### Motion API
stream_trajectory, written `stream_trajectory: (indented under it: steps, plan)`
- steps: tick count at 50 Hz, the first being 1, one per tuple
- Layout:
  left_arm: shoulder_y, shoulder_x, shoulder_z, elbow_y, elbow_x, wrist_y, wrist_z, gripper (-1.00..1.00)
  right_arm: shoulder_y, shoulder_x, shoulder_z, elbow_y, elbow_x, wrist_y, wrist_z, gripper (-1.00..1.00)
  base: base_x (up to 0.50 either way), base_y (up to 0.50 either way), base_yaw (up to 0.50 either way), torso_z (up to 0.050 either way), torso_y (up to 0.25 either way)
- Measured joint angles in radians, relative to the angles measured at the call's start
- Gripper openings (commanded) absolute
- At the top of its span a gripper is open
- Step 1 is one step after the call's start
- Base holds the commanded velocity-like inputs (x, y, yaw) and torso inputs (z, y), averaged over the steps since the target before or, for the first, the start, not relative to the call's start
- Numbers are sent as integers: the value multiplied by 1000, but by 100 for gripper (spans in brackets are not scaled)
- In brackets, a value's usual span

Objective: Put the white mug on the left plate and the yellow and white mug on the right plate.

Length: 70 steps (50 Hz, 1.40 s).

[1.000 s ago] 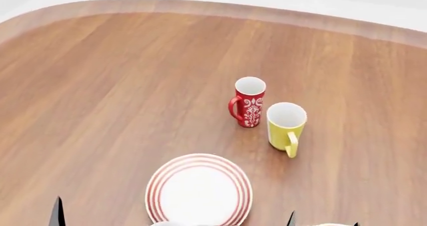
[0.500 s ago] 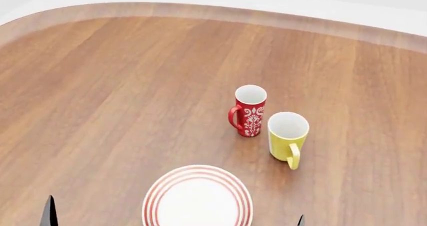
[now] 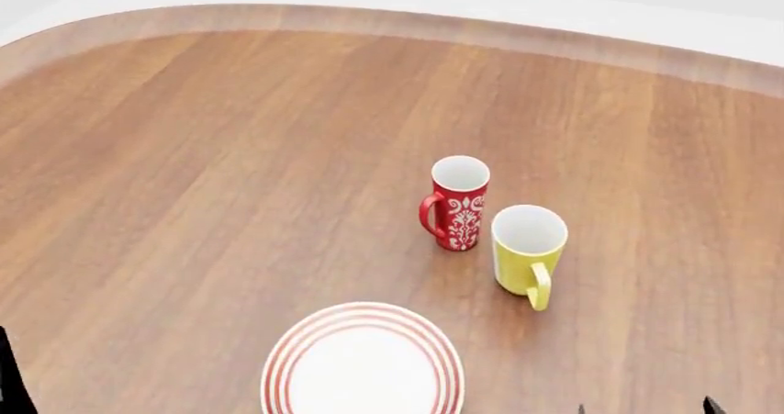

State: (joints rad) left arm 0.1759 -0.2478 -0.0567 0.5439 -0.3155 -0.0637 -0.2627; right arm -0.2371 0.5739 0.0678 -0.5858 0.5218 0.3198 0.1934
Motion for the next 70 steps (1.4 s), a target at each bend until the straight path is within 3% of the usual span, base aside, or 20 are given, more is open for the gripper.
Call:
stream_trajectory:
  steps: [20,43,70]
  plan:
    - [64,-14,-107,140,-69,39,-58,100,18,150,-47,-134,41,169,-29,100,0,0,0,0,0]
    - [100,-24,-135,169,-82,57,-78,100,-46,289,-136,-208,-5,165,-177,100,0,0,0,0,0]
    - [98,-34,-144,186,-115,63,-95,100,253,265,-392,-67,-73,257,-405,100,0,0,0,0,0]
